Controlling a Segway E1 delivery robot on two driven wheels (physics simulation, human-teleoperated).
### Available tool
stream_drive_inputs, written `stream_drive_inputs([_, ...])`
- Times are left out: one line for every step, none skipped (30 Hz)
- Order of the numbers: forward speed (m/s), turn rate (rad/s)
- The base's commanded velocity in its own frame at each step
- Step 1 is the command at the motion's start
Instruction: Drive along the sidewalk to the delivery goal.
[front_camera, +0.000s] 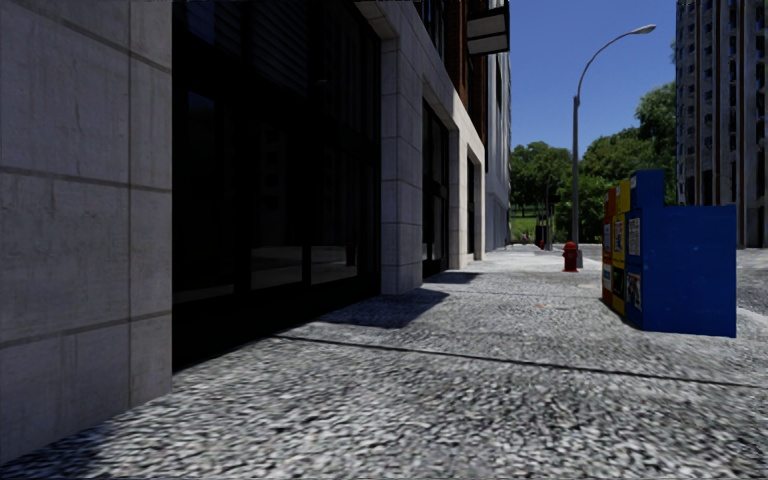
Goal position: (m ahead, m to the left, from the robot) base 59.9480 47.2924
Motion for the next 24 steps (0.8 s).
stream_drive_inputs([1.24,-0.84])
stream_drive_inputs([1.24,-0.84])
stream_drive_inputs([1.24,-0.75])
stream_drive_inputs([1.24,-0.71])
stream_drive_inputs([1.24,-0.71])
stream_drive_inputs([1.24,-0.71])
stream_drive_inputs([1.24,-0.7])
stream_drive_inputs([1.24,-0.7])
stream_drive_inputs([1.24,-0.7])
stream_drive_inputs([1.24,-0.7])
stream_drive_inputs([1.24,-0.7])
stream_drive_inputs([1.24,-0.7])
stream_drive_inputs([1.24,-0.7])
stream_drive_inputs([1.24,-0.66])
stream_drive_inputs([1.38,0.0])
stream_drive_inputs([1.38,0.0])
stream_drive_inputs([2.0,0.0])
stream_drive_inputs([2.0,0.0])
stream_drive_inputs([2.0,0.0])
stream_drive_inputs([2.0,0.0])
stream_drive_inputs([2.0,0.0])
stream_drive_inputs([2.0,0.0])
stream_drive_inputs([2.0,0.0])
stream_drive_inputs([2.0,0.0])
